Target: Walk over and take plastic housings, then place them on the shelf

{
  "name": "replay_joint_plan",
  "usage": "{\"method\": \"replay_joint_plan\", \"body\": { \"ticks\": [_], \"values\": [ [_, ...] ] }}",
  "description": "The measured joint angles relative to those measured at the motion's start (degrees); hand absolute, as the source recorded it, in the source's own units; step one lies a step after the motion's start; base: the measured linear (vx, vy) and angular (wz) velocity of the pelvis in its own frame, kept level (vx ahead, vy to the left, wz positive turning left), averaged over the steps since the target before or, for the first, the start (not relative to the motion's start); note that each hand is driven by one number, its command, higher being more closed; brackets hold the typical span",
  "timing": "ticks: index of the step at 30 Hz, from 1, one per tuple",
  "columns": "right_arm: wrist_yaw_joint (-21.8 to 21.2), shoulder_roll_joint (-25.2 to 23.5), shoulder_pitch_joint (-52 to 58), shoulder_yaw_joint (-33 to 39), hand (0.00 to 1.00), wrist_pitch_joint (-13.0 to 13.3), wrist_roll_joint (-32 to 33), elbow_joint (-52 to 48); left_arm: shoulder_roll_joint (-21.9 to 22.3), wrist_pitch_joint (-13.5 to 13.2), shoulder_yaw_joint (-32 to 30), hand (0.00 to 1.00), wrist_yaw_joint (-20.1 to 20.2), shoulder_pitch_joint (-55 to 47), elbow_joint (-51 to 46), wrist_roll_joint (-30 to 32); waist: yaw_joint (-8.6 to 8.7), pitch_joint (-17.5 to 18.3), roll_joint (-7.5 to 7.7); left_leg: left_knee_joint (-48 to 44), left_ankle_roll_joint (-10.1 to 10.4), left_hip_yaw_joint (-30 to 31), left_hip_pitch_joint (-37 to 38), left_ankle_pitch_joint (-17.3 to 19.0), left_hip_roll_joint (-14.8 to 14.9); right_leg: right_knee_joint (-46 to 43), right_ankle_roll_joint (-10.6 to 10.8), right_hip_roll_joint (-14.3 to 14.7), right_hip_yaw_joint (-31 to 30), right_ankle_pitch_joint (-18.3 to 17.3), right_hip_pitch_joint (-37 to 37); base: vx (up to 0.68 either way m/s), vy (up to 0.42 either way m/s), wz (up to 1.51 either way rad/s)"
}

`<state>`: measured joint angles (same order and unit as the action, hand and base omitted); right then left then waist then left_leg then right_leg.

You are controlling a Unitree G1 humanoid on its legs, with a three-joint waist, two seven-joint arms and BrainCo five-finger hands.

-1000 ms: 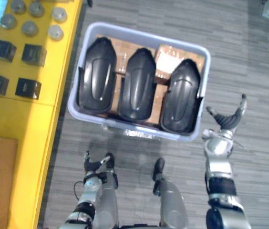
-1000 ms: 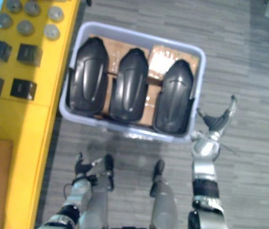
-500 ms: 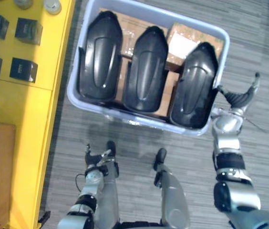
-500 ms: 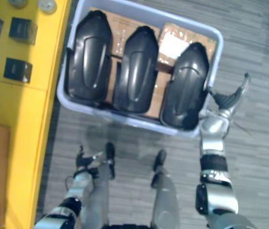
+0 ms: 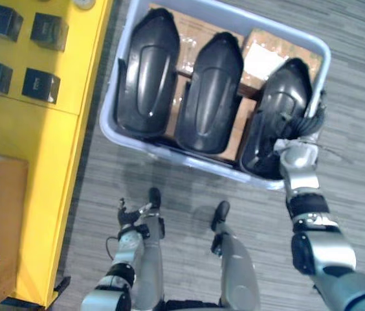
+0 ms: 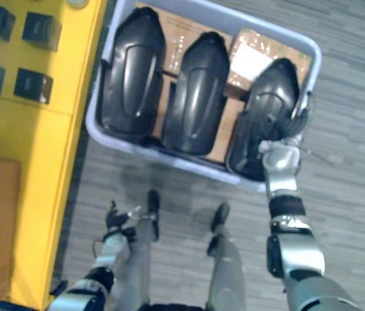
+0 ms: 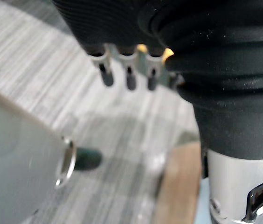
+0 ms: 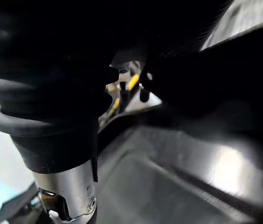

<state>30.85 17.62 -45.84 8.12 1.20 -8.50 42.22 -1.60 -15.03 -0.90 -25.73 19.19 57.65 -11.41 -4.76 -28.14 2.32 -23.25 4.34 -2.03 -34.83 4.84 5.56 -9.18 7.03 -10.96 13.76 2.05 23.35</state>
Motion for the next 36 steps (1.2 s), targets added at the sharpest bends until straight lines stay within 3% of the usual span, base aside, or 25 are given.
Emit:
{"method": "replay_joint_plan", "body": {
  "ticks": [8,9,19,30,36],
  "values": [
    [-1.25,-2.42,0.17,-1.71,0.00,-0.50,-0.78,2.60,0.07,-0.19,1.55,0.00,0.06,0.04,0.65,-0.26,-0.41,0.33,-0.60,1.77,-0.05,-0.31,1.61,-0.56,-0.14,2.05,-0.13,0.11,-0.09,0.98,-1.51,-0.02,-0.006,-0.02],
    [-1.47,-2.78,0.12,-1.70,1.00,-1.03,-0.91,3.36,0.11,-0.20,2.07,0.00,0.06,0.13,0.85,-1.00,-0.43,0.33,-0.60,1.90,-0.05,-0.30,1.62,-0.66,-0.13,2.19,-0.17,0.16,-0.08,1.08,-1.50,-0.04,-0.017,-0.01],
    [-0.68,-3.69,-0.38,0.27,1.00,-2.77,-6.00,6.67,1.05,0.07,4.45,0.00,0.06,1.23,2.53,-2.25,0.54,1.66,-1.98,3.01,0.35,-0.47,1.89,-1.32,-0.07,3.02,-0.18,0.31,-0.23,1.64,-1.50,-0.01,-0.004,-0.01],
    [-1.00,-3.14,-0.40,-0.57,1.00,-5.30,-12.10,10.60,1.05,0.16,4.62,0.00,0.04,1.07,3.15,-4.02,0.46,4.06,-2.06,6.19,1.20,-0.77,4.09,-2.55,0.80,3.74,-0.40,1.19,-0.36,1.62,-2.29,0.00,-0.016,-0.01],
    [-1.85,-2.21,1.15,-1.55,1.00,-7.58,-15.44,6.44,0.86,0.13,5.03,0.00,0.05,0.94,2.25,-4.51,0.42,4.23,-2.04,6.98,1.20,-0.90,5.15,-2.85,0.75,3.76,-0.53,1.16,-0.36,1.54,-3.03,0.00,0.000,0.00]
  ]
}}
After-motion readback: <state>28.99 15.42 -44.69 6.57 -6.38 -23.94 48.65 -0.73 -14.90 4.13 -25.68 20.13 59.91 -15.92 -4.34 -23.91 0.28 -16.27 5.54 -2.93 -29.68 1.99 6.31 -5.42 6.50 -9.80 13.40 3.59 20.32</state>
